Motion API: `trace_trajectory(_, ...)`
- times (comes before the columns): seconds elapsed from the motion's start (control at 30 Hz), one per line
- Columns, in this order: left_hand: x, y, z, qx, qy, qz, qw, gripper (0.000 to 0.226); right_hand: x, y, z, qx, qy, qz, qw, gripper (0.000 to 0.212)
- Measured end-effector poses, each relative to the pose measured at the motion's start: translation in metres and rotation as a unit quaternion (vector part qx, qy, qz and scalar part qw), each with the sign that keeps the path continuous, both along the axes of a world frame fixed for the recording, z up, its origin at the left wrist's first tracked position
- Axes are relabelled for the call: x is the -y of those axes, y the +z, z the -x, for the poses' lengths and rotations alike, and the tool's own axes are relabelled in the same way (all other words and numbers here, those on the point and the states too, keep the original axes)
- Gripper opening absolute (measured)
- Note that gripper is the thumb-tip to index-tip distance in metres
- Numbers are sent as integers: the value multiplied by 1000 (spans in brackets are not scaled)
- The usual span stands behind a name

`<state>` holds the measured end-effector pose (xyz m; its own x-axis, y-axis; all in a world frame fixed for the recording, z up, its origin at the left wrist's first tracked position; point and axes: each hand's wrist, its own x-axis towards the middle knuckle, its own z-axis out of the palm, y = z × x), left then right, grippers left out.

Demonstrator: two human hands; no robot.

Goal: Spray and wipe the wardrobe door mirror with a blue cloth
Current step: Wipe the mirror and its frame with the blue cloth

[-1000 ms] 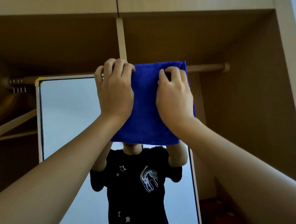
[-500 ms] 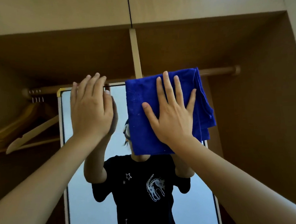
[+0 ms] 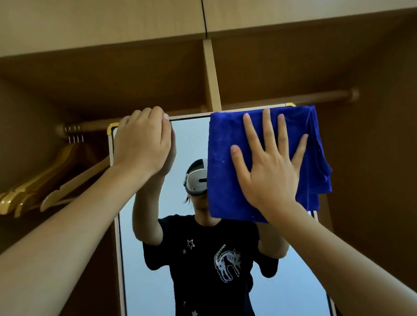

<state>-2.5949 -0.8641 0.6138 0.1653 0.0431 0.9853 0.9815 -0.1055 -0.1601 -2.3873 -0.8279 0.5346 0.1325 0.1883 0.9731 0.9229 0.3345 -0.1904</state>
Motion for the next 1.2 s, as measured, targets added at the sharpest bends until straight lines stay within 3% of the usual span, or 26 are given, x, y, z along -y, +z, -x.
trace_trajectory(0.23, 5, -1, -3, 7, -11, 16, 1000, 39, 7, 0, 31, 88, 23, 6, 996, 63)
trace_trajectory(0.4, 3, -2, -1, 8, -18, -4, 1000, 30, 2, 11, 6, 73, 31, -5, 997, 62)
trace_trajectory(0.6, 2, -3, -4, -1, -18, -22, 1000, 34, 2, -22, -1, 4, 14, 11, 1000, 62)
trace_trajectory(0.8, 3, -4, -8, 4, -21, -22, 1000, 44, 7, -28, 26, 60, 24, 16, 998, 63)
trace_trajectory(0.93, 3, -3, -6, 5, -38, -23, 999, 37, 10, -8, 40, 94, 35, 19, 995, 63)
trace_trajectory(1.2, 9, 14, 19, 0, -46, -16, 999, 41, 8, -4, 38, 73, 35, 6, 997, 62)
